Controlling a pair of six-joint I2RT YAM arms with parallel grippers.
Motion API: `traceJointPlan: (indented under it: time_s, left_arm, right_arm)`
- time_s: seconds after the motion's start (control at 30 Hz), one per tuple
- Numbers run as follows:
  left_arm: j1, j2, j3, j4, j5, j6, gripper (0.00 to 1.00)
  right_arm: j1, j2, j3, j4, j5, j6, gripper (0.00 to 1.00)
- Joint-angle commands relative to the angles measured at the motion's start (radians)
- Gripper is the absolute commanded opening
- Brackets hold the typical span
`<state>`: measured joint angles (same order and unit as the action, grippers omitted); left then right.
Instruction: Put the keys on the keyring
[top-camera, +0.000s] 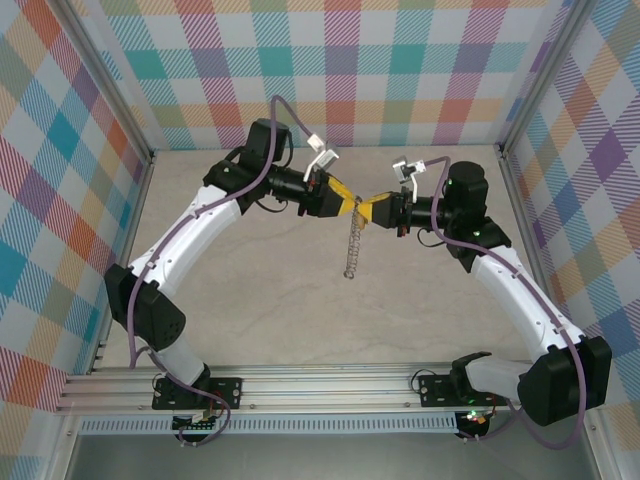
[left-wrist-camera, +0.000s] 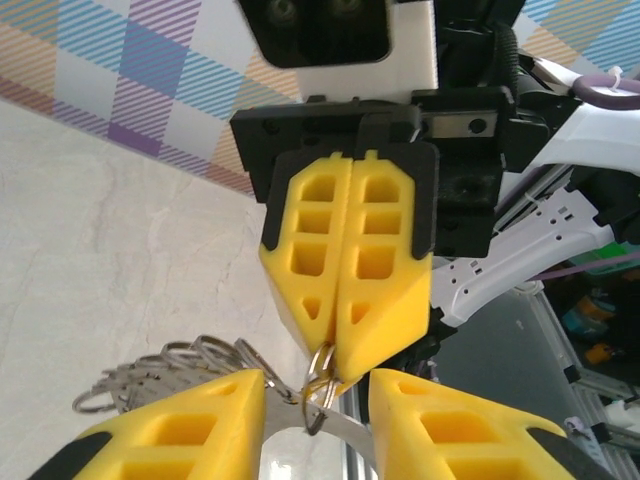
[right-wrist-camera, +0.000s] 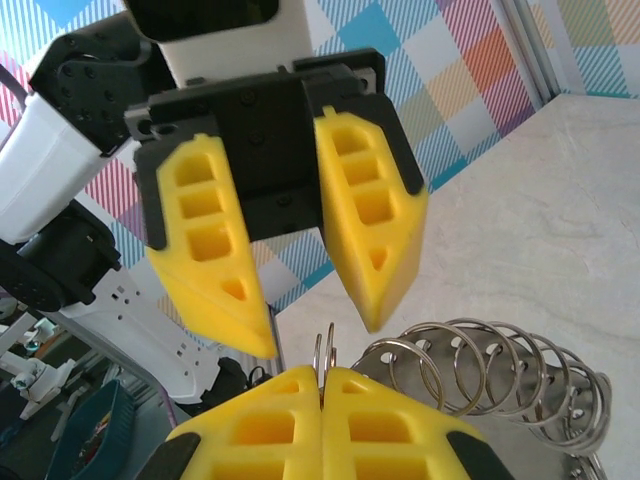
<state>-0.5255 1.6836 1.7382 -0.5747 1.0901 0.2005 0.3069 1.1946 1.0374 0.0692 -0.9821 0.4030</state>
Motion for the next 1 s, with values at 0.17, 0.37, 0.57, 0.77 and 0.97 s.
traceJointPlan:
  time_s: [0.17,0.37,0.57,0.77,0.97]
  left_arm:
    - [0.0,0.013,0.048,0.009,0.053,-0.016,0.26]
    - [-0.01,0.022,0.055,0.011,0.062,-0.016,0.18]
    - [-0.016,0.024,0.055,-0.002,0.076,-0.006,0.18]
    - [-0.023,0.025,0.055,-0.005,0.082,0.002,0.1]
    - [-0.037,0.017,0.032,0.058,0.043,-0.044,0.0]
  right_arm:
    - [-0.004,-0.002,0.0,0.079,-0.027,0.019,0.0]
    - [-0.004,0.002,-0.002,0.087,-0.025,0.023,0.0]
    - [-0.003,0.006,-0.005,0.094,-0.017,0.028,0.0]
    - [-0.003,0.01,-0.007,0.103,-0.01,0.033,0.0]
    - [-0.005,0.007,0.003,0.071,0.018,0.027,0.11]
